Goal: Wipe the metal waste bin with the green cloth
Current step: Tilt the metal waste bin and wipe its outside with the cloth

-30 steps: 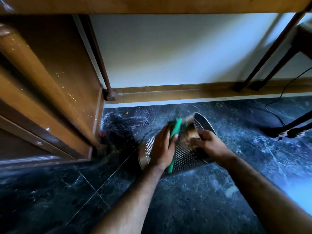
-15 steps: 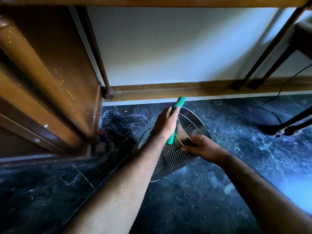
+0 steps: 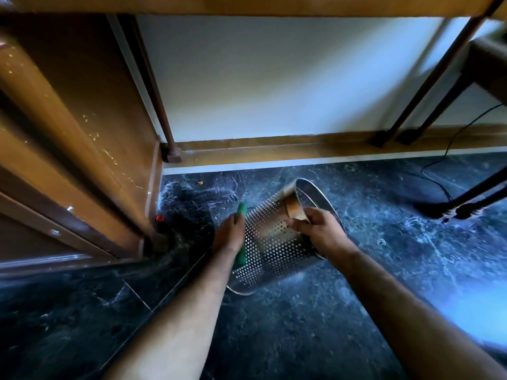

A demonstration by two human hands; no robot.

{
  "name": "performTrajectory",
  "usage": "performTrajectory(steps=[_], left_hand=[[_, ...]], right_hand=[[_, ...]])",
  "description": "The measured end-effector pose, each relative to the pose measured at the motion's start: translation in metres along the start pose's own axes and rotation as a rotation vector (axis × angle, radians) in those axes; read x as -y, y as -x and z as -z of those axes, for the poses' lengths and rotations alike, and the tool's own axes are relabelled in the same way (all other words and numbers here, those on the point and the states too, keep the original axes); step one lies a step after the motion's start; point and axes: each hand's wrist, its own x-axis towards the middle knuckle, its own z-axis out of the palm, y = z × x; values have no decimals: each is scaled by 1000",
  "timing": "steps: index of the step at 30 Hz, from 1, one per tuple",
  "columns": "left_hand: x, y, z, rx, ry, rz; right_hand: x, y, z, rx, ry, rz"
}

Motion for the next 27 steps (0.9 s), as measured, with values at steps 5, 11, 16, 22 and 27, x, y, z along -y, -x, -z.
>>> performTrajectory(steps=[5, 11, 16, 22, 27], left_hand=[[-81, 11, -1, -122, 309, -362], [-26, 42, -29, -127, 181, -706], [32, 18, -20, -153, 93, -358], [-55, 9, 3, 117, 225, -140], [-117, 52, -16, -92, 146, -742]], right_hand=[[1, -3, 4, 264, 15, 56], [11, -15, -1, -42, -32, -20], [10, -13, 4, -190, -182, -162], [2, 8, -5, 67, -30, -3], [11, 2, 10, 152, 202, 66]])
